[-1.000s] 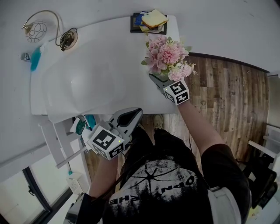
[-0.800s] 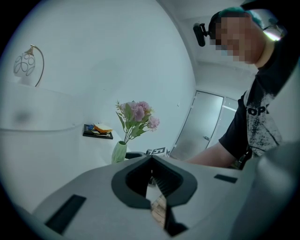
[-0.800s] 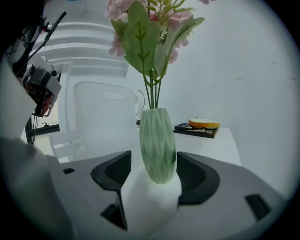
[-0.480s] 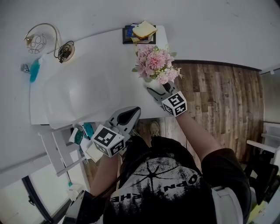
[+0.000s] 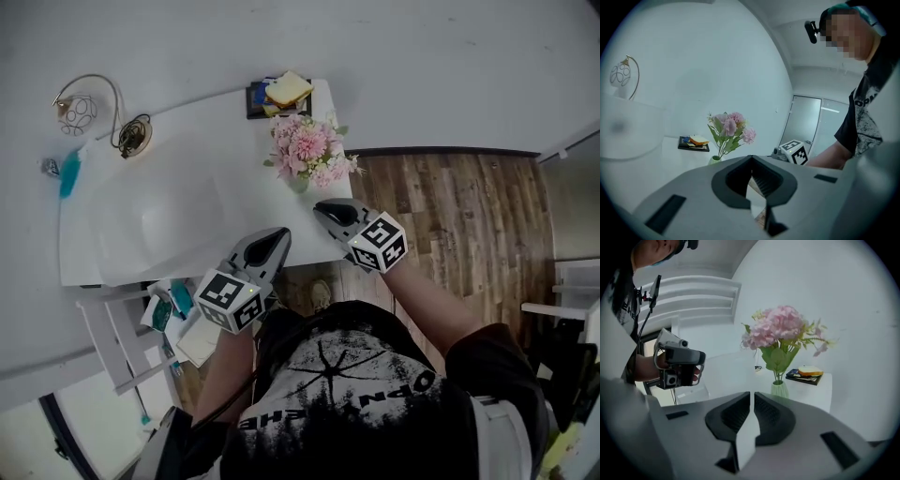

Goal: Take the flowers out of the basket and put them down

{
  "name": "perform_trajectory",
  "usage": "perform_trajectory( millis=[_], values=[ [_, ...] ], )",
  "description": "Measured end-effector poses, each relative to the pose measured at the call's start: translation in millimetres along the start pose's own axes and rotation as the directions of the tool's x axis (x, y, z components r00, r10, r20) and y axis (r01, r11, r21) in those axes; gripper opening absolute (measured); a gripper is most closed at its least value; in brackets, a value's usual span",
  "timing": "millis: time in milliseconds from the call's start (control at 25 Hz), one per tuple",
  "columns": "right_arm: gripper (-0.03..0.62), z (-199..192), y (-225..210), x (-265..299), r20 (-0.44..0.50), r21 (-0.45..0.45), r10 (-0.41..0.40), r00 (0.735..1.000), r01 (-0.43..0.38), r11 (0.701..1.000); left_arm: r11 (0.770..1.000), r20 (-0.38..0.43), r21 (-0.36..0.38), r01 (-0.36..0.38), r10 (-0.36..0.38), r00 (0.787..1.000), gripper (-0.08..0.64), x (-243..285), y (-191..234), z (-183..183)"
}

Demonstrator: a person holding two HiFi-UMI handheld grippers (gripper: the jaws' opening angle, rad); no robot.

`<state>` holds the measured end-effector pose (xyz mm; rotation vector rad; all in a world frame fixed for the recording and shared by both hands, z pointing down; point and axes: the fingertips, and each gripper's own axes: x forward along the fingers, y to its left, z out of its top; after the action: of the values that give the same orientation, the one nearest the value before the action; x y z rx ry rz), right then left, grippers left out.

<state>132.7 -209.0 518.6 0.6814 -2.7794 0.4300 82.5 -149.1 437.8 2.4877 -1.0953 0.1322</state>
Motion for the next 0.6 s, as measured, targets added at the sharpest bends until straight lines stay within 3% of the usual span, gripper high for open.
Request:
perform_trajectory(
  millis=[400,600],
  values=[
    [0.018,42.8,49.0,-24.1,-0.05,-0.128,0.117,0.992,-0.122,0.984,0.998,0.048,0.045,-0.036,0.034,0.998,0.012,-4.6,0.8,29.3],
    [0.017,62.8,52.6,-34.2,-0.051,-0.159,0.115,0.992,-0.121,0.98,0.995,0.057,0.072,-0.066,0.062,0.996,0.012,-12.3,5.7,37.0]
  ],
)
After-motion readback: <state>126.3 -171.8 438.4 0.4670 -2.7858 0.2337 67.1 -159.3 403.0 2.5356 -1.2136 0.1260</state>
